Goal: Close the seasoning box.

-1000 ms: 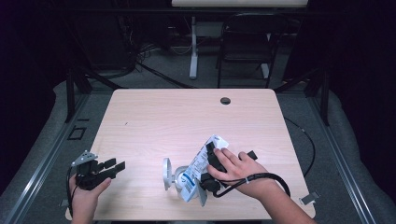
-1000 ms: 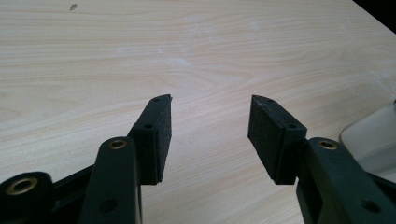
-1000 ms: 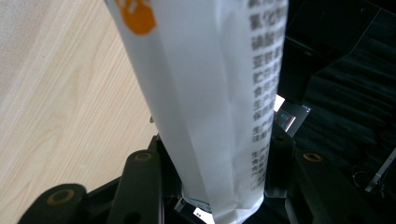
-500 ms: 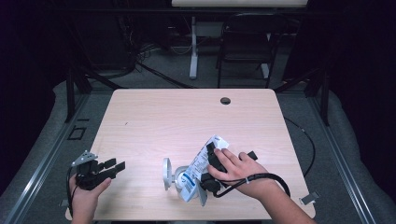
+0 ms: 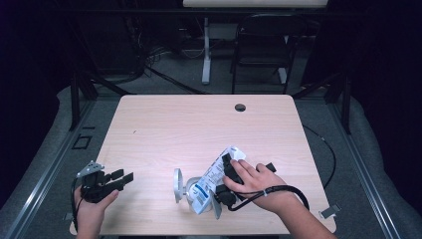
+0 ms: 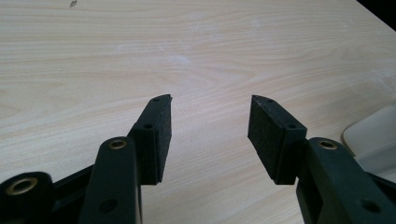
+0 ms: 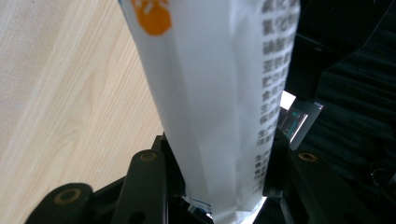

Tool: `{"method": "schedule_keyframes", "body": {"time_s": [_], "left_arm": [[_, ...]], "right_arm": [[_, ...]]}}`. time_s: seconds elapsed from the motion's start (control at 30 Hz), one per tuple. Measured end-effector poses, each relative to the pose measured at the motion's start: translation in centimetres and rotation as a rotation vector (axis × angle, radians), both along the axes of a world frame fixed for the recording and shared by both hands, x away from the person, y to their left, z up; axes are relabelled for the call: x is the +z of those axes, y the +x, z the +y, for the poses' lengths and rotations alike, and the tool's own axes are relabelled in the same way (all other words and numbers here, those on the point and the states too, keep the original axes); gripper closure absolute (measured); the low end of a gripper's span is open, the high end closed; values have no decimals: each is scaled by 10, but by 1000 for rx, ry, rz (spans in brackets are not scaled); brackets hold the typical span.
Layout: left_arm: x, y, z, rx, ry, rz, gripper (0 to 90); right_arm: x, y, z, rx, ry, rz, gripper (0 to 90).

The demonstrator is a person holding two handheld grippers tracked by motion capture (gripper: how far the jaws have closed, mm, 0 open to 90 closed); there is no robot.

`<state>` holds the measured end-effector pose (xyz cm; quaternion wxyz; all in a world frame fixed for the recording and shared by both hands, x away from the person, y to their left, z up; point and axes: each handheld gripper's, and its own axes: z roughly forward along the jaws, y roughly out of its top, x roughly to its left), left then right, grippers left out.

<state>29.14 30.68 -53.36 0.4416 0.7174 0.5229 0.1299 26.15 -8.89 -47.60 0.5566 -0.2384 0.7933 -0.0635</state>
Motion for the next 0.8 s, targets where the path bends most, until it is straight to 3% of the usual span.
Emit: {"method": "schedule_keyframes", "body": {"time_s": [0.8], "left_arm": [[0, 0, 0, -1, 6, 4, 502]], "right_arm": [[-5, -1, -3, -18, 47, 23, 653]]}}
